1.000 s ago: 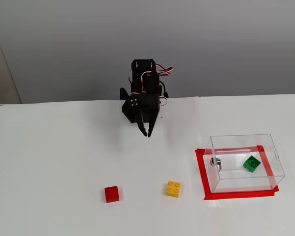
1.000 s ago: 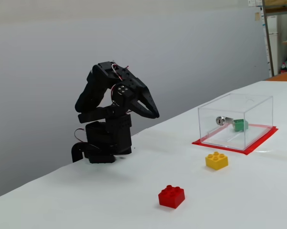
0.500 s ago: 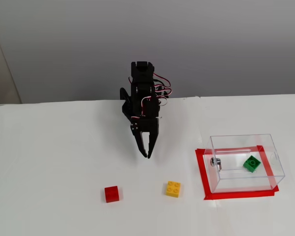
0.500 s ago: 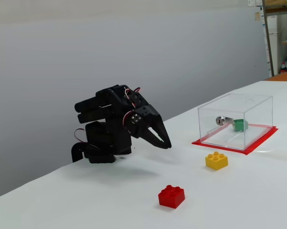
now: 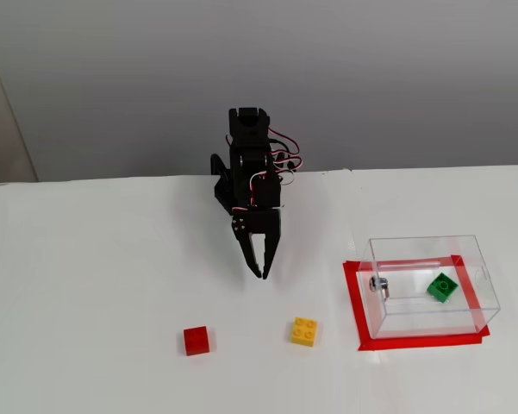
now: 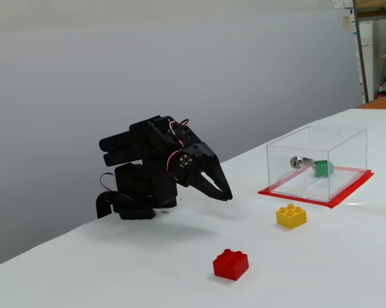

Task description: Pick the green lego brick and place it into the transparent box

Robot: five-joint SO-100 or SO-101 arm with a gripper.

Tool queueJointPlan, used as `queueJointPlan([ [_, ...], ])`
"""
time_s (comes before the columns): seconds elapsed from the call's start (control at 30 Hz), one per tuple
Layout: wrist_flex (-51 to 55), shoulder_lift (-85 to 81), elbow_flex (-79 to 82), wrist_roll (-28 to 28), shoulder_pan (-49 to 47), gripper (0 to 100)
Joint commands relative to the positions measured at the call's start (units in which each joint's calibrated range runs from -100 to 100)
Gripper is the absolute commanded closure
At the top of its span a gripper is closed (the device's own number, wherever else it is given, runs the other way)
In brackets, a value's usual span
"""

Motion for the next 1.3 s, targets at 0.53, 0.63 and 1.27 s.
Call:
queueJointPlan([
  [0.53, 17.48, -0.51, -5.20, 1.23, 0.89, 99],
  [0.63, 17.48, -0.51, -5.20, 1.23, 0.81, 99],
  [1.27, 17.39, -0.51, -5.20, 1.23, 0.81, 99],
])
